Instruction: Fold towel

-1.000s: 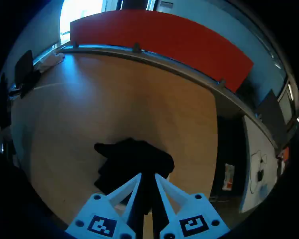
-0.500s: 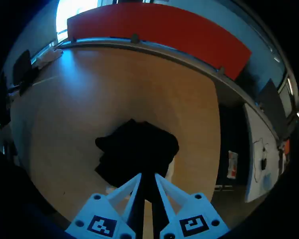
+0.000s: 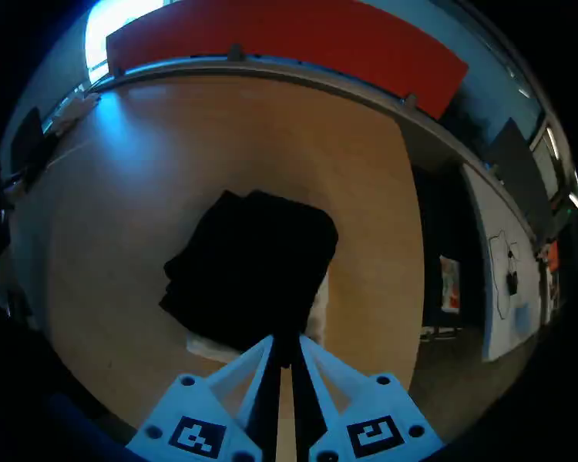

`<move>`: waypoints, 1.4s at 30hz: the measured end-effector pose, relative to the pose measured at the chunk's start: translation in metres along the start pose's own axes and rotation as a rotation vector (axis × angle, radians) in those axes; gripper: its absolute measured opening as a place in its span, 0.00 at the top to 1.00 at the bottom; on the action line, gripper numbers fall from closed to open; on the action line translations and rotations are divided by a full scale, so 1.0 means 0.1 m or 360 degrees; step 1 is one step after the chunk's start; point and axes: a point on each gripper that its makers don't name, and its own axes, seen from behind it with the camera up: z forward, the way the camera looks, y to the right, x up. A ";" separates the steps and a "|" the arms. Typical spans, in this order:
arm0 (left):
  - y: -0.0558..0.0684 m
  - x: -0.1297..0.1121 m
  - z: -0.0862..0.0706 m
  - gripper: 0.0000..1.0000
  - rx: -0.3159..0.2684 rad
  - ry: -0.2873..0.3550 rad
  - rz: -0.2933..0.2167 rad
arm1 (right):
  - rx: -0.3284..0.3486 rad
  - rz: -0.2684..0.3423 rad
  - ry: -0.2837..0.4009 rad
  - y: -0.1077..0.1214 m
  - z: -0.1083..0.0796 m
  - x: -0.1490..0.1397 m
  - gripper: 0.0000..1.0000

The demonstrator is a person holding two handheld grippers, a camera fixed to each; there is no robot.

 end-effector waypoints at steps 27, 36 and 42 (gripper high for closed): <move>-0.01 -0.04 0.00 0.23 0.0013 -0.0018 0.0007 | -0.0151 0.0091 -0.0175 0.17 0.31 -0.33 0.88; -0.02 -0.07 -0.01 0.23 0.0020 -0.0026 0.0008 | -0.0182 0.0146 -0.0181 0.17 0.41 -0.37 0.83; -0.04 -0.07 -0.02 0.23 0.0023 -0.0028 0.0009 | -0.0210 0.0166 -0.0161 0.20 0.41 -0.36 0.78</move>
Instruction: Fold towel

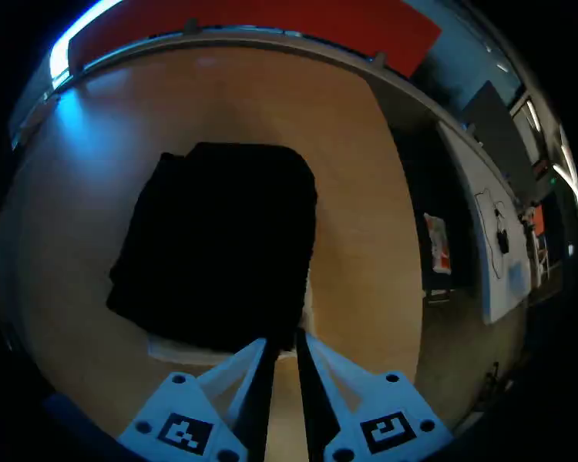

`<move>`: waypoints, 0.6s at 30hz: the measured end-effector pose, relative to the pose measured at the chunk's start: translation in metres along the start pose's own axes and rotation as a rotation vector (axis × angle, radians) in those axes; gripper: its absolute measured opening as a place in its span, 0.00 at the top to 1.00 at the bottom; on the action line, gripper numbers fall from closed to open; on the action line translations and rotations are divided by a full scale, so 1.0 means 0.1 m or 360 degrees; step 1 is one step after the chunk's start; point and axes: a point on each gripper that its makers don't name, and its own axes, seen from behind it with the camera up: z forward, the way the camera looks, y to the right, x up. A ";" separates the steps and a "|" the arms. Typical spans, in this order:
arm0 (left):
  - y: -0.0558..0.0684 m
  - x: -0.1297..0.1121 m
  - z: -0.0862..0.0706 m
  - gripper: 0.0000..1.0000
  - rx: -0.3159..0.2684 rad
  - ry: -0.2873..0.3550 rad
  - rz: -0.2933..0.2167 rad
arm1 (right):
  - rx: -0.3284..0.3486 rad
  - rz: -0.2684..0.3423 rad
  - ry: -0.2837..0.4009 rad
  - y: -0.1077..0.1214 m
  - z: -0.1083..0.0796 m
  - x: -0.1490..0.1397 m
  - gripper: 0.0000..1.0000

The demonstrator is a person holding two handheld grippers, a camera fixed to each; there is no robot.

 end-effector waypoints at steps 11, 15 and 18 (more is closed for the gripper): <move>-0.02 0.03 0.01 0.23 0.0002 0.0009 -0.0003 | -0.0046 0.0022 0.0041 0.08 -0.08 0.00 0.42; -0.03 0.03 0.01 0.23 0.0004 0.0012 -0.0002 | -0.0069 0.0010 0.0045 0.11 -0.11 -0.02 0.28; -0.03 0.03 0.00 0.23 0.0006 0.0013 -0.0003 | -0.0093 0.0006 0.0050 0.15 -0.12 -0.03 0.28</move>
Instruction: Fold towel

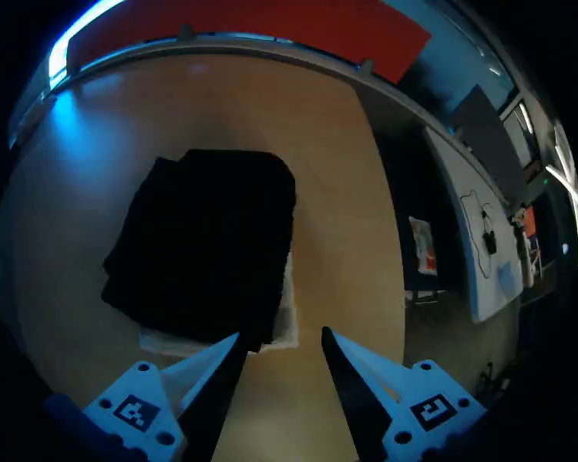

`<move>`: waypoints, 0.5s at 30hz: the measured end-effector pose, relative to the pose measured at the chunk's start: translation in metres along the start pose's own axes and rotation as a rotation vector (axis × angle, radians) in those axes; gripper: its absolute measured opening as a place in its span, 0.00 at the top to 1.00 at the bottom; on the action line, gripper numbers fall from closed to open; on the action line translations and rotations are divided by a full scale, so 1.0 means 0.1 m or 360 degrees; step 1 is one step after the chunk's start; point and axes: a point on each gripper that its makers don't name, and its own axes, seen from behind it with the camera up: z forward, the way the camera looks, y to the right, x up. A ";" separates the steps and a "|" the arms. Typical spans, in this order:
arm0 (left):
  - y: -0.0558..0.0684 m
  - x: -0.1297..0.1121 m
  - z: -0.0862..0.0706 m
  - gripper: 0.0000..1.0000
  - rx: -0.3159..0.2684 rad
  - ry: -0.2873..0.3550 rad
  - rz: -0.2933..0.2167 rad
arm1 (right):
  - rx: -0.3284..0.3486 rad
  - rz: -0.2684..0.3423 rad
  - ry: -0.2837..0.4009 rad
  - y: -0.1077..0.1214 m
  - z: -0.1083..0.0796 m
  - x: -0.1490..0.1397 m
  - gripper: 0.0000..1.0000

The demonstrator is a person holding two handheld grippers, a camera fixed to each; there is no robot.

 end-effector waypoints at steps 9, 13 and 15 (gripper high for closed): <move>-0.01 0.03 -0.02 0.23 -0.0002 0.0011 0.0005 | -0.0065 0.0009 0.0003 0.09 -0.02 0.00 0.28; -0.02 0.03 -0.04 0.23 0.0000 0.0015 0.0003 | -0.0065 0.0005 0.0016 0.08 -0.06 0.01 0.28; -0.03 0.04 -0.04 0.23 0.0001 0.0017 0.0002 | -0.0065 0.0005 0.0024 0.08 -0.08 0.02 0.24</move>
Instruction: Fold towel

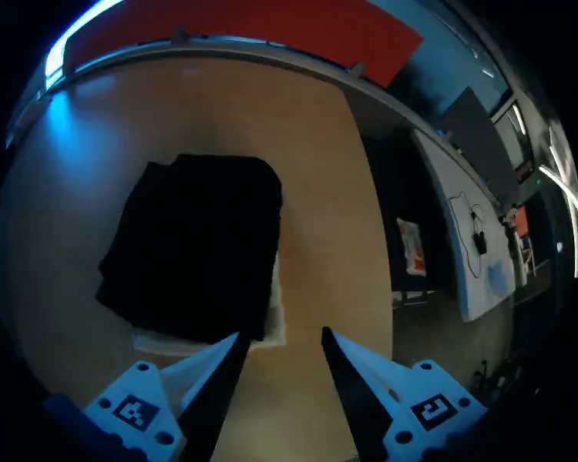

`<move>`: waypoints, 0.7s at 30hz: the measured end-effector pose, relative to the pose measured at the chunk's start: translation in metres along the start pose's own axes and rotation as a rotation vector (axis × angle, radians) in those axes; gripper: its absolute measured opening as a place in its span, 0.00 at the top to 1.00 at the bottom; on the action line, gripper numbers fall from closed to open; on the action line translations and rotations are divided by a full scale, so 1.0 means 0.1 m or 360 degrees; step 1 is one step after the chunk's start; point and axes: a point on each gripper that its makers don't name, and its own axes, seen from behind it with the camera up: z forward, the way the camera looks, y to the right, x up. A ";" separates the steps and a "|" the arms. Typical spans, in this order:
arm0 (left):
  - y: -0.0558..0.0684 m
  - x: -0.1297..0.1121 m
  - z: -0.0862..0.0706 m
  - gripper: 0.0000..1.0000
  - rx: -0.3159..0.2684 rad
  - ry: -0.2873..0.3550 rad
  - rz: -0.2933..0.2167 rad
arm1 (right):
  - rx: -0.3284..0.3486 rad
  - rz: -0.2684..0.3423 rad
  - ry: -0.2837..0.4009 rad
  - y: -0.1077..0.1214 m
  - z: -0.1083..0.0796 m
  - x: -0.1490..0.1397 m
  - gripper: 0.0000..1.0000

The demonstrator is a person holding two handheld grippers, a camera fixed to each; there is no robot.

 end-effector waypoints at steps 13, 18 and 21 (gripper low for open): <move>-0.03 0.04 -0.02 0.23 0.0003 0.0023 -0.0014 | 0.0002 0.0046 0.0094 -0.02 -0.23 0.10 0.03; -0.03 0.05 -0.03 0.24 0.0000 0.0031 -0.0009 | -0.0012 0.0048 0.0138 -0.02 -0.33 0.16 0.03; -0.03 0.06 -0.04 0.23 0.0000 0.0036 -0.0009 | -0.0007 0.0073 0.0188 -0.05 -0.39 0.22 0.03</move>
